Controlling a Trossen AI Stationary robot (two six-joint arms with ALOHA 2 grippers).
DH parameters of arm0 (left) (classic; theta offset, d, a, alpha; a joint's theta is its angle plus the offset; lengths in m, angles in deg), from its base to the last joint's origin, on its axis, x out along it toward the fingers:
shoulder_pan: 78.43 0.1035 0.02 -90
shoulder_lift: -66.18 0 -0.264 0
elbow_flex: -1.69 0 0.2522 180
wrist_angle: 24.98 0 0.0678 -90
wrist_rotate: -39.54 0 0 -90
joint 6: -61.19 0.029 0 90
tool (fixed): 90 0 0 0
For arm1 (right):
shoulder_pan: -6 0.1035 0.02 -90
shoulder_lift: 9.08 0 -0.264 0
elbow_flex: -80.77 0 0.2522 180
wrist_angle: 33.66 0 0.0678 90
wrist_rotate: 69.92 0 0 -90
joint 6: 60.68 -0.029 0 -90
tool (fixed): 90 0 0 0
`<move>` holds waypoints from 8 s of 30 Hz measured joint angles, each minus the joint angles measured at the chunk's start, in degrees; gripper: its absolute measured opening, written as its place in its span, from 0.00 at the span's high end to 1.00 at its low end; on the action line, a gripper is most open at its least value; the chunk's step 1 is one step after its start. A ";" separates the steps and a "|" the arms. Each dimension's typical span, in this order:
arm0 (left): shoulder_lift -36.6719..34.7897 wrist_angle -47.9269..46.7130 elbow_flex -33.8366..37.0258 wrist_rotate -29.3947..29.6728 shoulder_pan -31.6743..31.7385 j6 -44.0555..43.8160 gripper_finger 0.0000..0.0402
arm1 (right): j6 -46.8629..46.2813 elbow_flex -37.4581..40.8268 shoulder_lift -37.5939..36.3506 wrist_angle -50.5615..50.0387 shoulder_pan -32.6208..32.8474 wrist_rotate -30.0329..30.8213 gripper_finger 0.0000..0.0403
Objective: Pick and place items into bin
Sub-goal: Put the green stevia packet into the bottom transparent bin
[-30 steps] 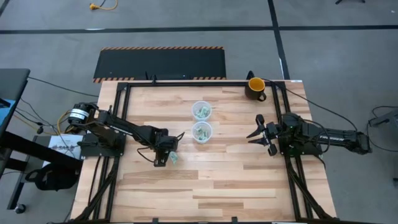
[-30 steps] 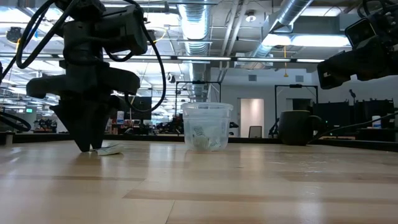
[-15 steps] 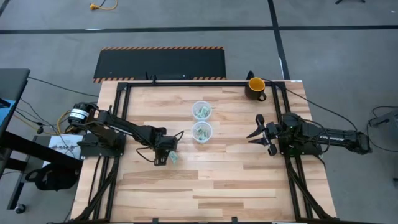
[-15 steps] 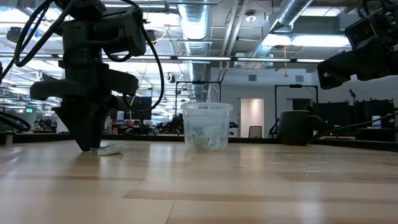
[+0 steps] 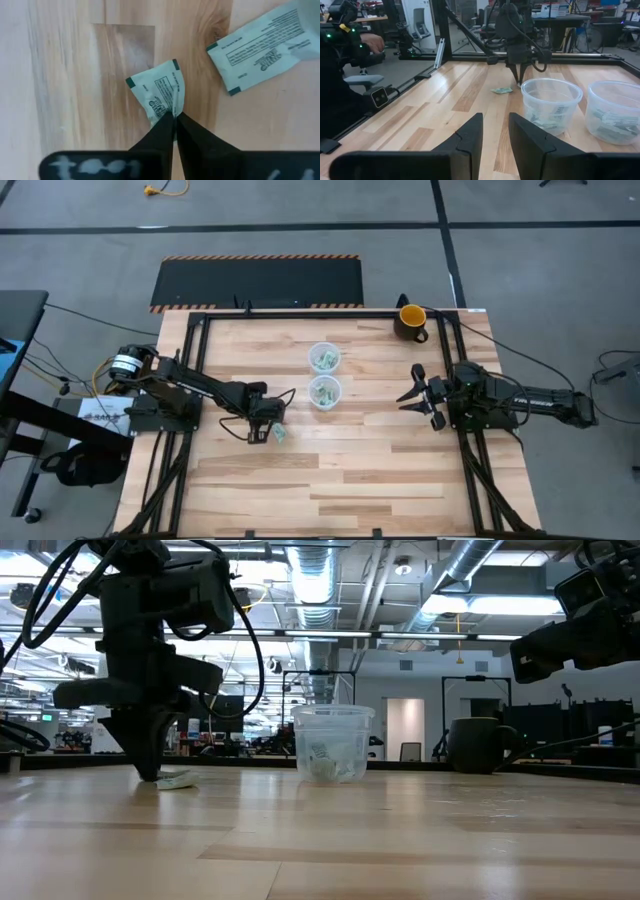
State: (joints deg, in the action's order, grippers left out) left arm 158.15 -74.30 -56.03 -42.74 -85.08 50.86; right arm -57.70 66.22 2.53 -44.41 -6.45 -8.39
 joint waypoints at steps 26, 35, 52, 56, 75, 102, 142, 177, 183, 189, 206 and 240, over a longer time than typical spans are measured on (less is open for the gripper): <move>0.22 -0.25 -14.79 20.65 -0.42 2.37 1.00 | 0.00 0.00 0.00 0.00 0.00 0.02 0.78; 0.11 7.12 -20.35 23.76 -3.36 13.25 1.00 | 0.00 0.00 0.00 -0.02 0.00 0.00 0.78; 0.04 21.03 -20.99 15.17 -0.74 25.44 0.96 | 0.00 0.00 0.00 -0.02 0.00 0.01 0.78; 0.02 19.57 -20.99 15.08 0.71 23.26 0.94 | 0.00 0.00 0.00 -0.01 0.00 0.02 0.78; -0.03 12.44 -20.99 13.61 -0.04 18.25 0.77 | 0.00 0.00 0.00 -0.01 0.00 0.02 0.78; -0.09 -0.65 -11.40 -4.44 -7.10 14.37 0.75 | 0.00 0.02 0.00 -0.02 0.00 0.01 0.78; 8.50 2.45 -12.07 -7.67 -6.97 20.59 0.47 | 0.00 0.00 0.00 -0.01 0.00 0.02 0.78; 8.59 0.03 -14.43 -9.01 -6.38 19.68 0.88 | 0.00 0.00 0.00 -0.02 0.00 0.00 0.78; 8.59 -5.99 -18.63 -8.74 -6.36 19.63 0.94 | 0.00 0.00 0.00 -0.02 0.00 0.02 0.78; 8.57 -10.48 -24.65 -8.35 -6.06 20.51 0.98 | 0.00 0.00 0.00 -0.02 0.00 0.01 0.78; 8.44 -13.71 -41.80 5.11 -3.06 32.34 1.00 | 0.00 0.00 0.00 -0.02 0.00 0.02 0.78; 8.39 -1.32 -42.06 -10.42 10.51 37.81 1.00 | 0.00 0.01 0.00 -0.02 0.00 0.00 0.78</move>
State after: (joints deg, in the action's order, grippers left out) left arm 166.54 -75.61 -98.09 -53.16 -74.57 88.67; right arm -57.70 66.22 2.53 -44.43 -6.45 -8.39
